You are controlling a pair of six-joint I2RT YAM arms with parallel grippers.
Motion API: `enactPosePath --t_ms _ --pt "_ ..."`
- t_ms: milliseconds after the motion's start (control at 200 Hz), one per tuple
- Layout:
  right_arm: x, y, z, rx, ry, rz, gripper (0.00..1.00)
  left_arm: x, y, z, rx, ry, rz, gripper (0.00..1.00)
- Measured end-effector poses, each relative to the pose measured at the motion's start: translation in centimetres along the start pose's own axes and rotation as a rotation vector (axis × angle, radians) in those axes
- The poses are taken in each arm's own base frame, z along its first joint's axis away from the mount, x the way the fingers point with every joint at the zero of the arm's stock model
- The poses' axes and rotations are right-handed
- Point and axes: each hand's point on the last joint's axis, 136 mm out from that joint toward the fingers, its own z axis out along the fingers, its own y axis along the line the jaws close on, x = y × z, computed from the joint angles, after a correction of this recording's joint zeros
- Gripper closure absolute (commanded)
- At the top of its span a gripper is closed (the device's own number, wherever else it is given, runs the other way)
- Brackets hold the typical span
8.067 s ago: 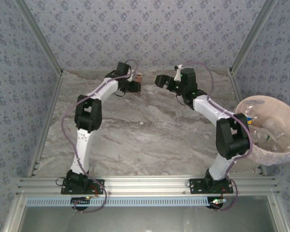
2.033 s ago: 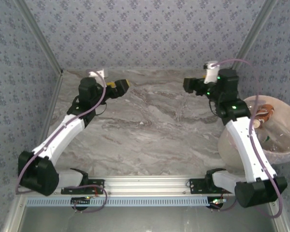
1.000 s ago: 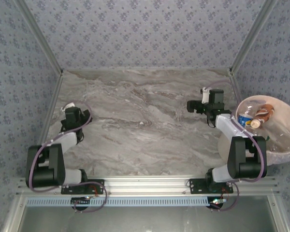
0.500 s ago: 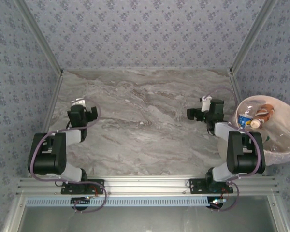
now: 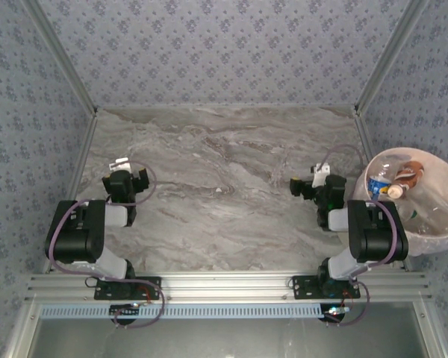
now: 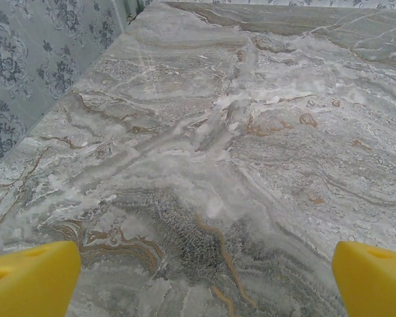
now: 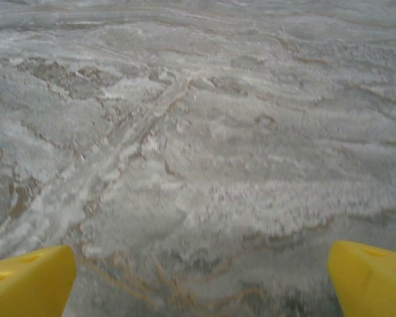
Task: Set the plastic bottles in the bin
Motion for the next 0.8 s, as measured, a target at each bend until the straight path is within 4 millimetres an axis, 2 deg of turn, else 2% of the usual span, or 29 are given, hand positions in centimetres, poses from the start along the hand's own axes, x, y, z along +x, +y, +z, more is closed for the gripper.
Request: enactPosePath --t_ms 40,105,305,799 --pt "0.4 -0.1 -0.3 0.009 -0.005 -0.001 0.00 0.0 0.0 0.0 0.000 0.000 0.000 0.02" --pt "0.0 -0.3 -0.2 0.022 -0.024 0.005 0.00 0.0 0.0 0.0 0.000 -0.002 0.000 0.02" --pt "-3.8 -1.8 1.0 0.086 -0.084 0.014 0.00 -0.2 0.0 0.0 0.001 -0.006 -0.002 0.02" --pt "-3.4 -2.2 1.0 0.107 -0.065 0.031 0.00 -0.2 0.0 0.0 0.002 -0.006 -0.002 0.02"
